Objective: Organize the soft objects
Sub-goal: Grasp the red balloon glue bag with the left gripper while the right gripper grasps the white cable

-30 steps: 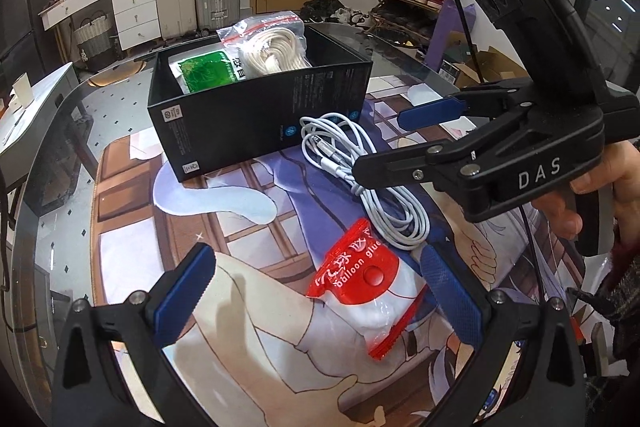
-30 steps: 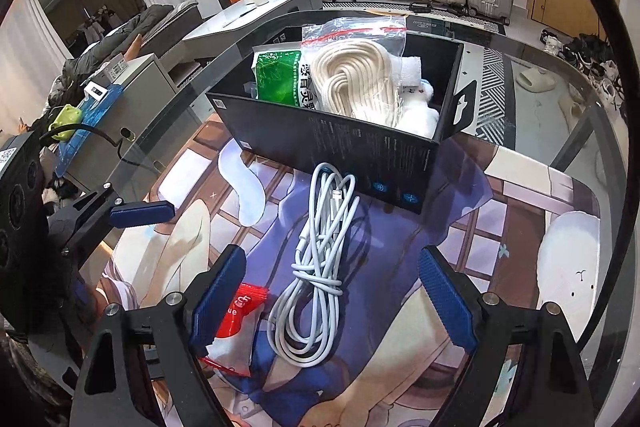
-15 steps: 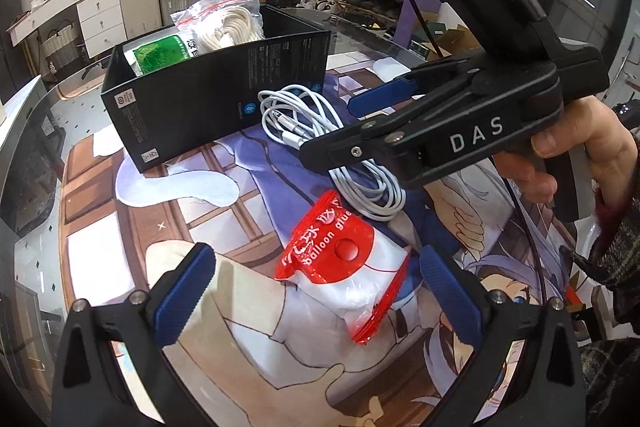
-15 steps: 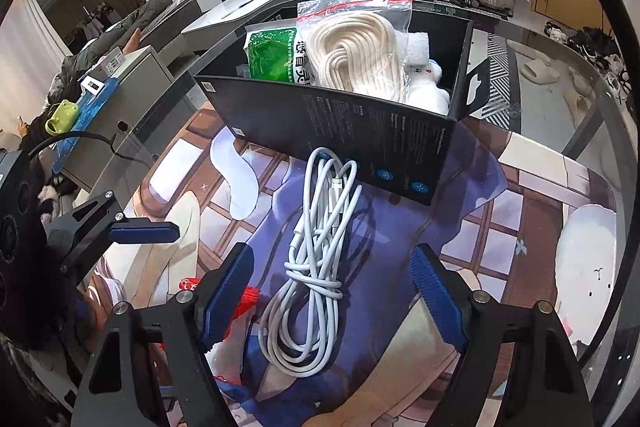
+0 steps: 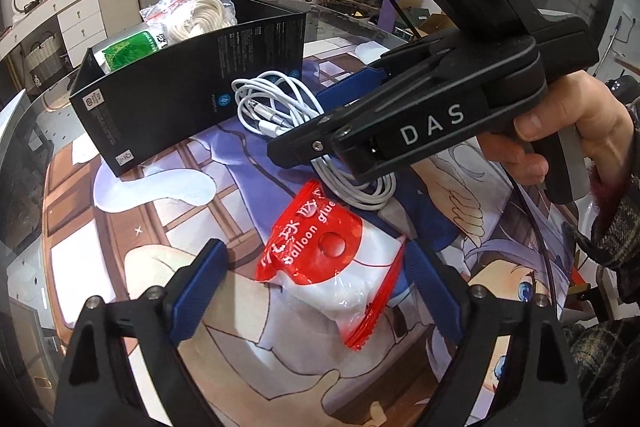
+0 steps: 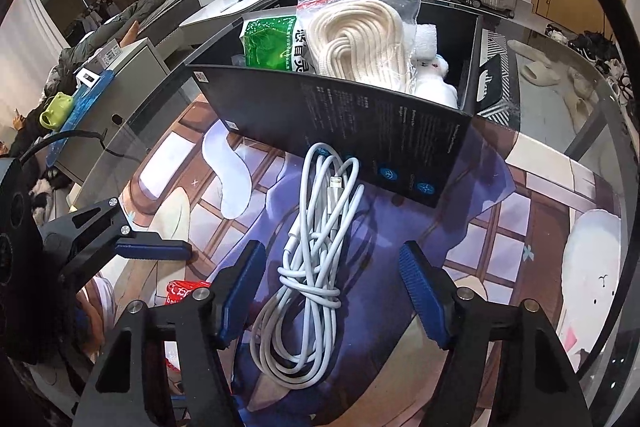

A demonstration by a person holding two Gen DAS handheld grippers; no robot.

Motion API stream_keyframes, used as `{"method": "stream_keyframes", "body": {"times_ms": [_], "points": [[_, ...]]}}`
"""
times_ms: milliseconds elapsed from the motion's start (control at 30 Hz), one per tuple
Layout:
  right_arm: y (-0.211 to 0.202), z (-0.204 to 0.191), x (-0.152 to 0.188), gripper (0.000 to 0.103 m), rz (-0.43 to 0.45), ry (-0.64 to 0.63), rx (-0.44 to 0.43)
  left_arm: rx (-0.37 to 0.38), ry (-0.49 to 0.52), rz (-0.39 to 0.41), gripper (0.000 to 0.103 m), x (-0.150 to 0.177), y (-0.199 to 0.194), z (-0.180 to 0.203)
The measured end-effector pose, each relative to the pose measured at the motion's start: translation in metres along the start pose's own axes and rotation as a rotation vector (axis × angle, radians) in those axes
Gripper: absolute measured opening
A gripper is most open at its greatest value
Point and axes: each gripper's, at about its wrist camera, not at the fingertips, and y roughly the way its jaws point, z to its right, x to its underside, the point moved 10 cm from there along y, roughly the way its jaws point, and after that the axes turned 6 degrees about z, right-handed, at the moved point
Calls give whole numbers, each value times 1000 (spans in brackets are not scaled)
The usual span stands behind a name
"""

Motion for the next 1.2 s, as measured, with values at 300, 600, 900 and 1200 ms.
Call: {"method": "stream_keyframes", "body": {"times_ms": [300, 600, 900, 1200], "points": [[5, -6, 0, 60, 2, -65, 57, 6, 50, -3, 78, -5, 10, 12], [7, -13, 7, 47, -2, -111, 93, -21, 66, 2, 63, -5, 5, 11], [2, -7, 13, 32, 3, -94, 62, -60, 29, 11, 54, -4, 1, 4], [-5, -7, 16, 32, 6, -86, 49, -128, -43, 20, 52, -6, 0, -16]]}}
